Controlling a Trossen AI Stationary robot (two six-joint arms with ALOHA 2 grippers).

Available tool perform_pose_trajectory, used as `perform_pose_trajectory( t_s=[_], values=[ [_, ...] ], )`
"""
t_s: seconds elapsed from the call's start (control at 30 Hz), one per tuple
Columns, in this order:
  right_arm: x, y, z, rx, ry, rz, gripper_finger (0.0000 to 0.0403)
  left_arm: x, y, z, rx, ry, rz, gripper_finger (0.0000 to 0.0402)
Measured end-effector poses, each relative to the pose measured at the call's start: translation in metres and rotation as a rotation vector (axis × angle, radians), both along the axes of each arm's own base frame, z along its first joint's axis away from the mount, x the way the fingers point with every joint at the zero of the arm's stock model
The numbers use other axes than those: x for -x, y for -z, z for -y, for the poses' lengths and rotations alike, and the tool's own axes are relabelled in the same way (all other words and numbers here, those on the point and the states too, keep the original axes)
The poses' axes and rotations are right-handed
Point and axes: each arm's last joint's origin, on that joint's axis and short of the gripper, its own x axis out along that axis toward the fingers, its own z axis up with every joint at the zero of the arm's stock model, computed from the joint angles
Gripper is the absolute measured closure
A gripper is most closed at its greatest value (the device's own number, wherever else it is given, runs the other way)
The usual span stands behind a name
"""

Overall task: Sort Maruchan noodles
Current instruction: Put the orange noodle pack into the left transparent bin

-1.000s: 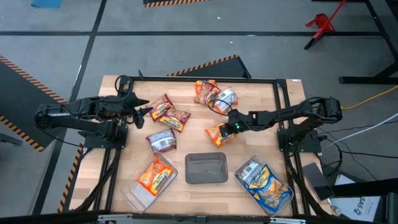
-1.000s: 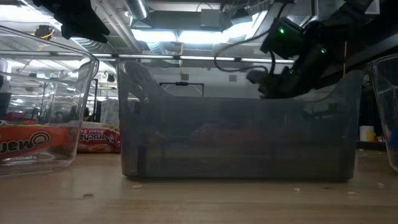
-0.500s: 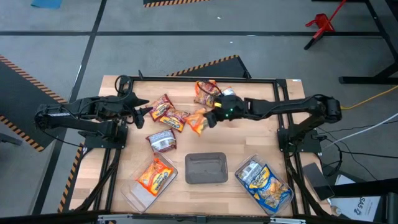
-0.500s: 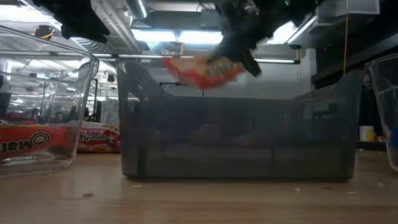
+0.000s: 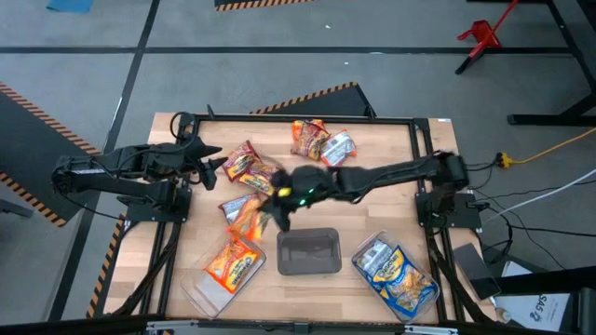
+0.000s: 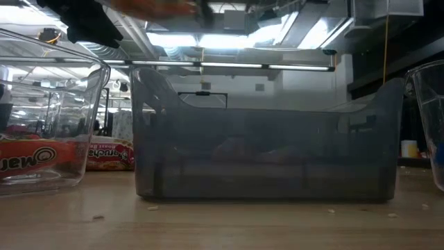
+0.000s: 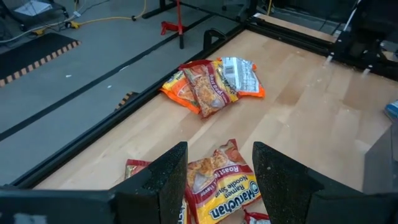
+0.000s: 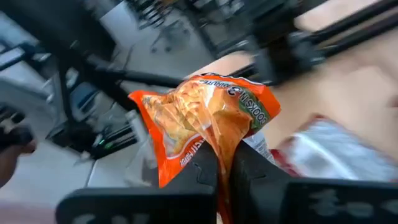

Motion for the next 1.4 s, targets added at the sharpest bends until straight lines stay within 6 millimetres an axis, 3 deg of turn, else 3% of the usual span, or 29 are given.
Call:
perform_pose_trajectory(
  t_s=[0.27, 0.53, 0.97, 1.23, 1.4],
  values=[
    [-0.053, 0.034, -0.039, -0.009, -0.121, -0.011, 0.0402, 0.001, 0.0, -0.001, -0.017, -0.035, -0.001, 0.0227],
    [-0.079, 0.069, -0.061, -0.064, -0.084, -0.042, 0.0402, 0.001, 0.0, -0.001, 0.002, -0.055, 0.017, 0.0227],
    [-0.082, 0.079, -0.07, -0.109, -0.025, -0.075, 0.0396, 0.001, 0.0, -0.001, 0.018, -0.066, 0.029, 0.0227],
    [-0.08, 0.083, -0.073, -0.123, -0.017, -0.122, 0.0358, 0.001, 0.0, -0.001, 0.018, -0.065, 0.029, 0.0227],
    [-0.08, 0.083, -0.073, -0.114, -0.016, -0.123, 0.031, 0.001, 0.0, -0.001, 0.018, -0.065, 0.029, 0.0227]
  ],
)
